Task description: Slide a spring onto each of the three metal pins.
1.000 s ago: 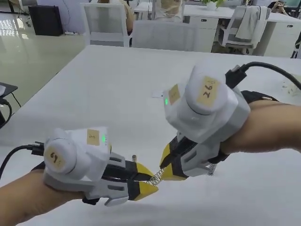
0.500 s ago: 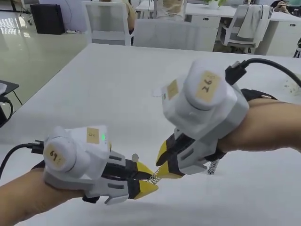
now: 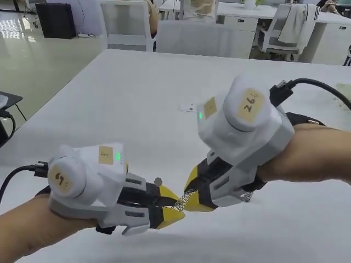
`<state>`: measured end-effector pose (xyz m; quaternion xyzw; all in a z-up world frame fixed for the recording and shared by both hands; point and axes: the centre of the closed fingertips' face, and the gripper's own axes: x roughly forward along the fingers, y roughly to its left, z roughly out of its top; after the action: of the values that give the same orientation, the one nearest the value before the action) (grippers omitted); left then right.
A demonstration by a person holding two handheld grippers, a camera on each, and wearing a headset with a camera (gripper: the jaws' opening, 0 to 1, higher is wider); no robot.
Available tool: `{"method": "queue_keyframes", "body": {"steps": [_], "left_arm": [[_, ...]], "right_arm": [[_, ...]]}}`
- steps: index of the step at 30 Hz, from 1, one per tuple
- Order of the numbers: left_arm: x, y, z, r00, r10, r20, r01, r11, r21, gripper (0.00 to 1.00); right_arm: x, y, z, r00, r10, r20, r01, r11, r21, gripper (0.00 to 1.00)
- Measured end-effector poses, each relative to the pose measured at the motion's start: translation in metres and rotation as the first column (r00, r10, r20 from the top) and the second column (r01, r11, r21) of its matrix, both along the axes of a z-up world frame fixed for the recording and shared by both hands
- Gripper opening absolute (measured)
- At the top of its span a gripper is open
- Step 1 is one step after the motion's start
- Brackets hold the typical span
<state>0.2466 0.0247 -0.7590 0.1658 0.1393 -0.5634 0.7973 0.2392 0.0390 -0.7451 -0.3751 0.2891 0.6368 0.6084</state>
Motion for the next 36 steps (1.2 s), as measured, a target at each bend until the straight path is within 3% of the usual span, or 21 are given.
{"method": "queue_keyframes", "body": {"steps": [17, 30, 36], "left_arm": [[0.0004, -0.0018, 0.0067, 1.0, 0.002, 0.007, -0.002, 1.0, -0.025, 0.02], [0.0003, -0.003, 0.0066, 1.0, 0.002, 0.007, -0.002, 1.0, -0.025, 0.03], [0.002, -0.0003, 0.0072, 1.0, 0.015, -0.003, -0.015, 0.999, -0.033, 0.08]], "right_arm": [[-0.0017, 0.0039, -0.0034, 0.999, -0.022, -0.037, 0.024, 0.999, 0.031, 0.09], [-0.0032, 0.0037, -0.0037, 1.0, -0.006, -0.031, 0.006, 1.0, 0.005, 0.09], [-0.0028, 0.0031, -0.004, 1.0, 0.0, -0.027, 0.0, 1.0, -0.007, 0.09]]}}
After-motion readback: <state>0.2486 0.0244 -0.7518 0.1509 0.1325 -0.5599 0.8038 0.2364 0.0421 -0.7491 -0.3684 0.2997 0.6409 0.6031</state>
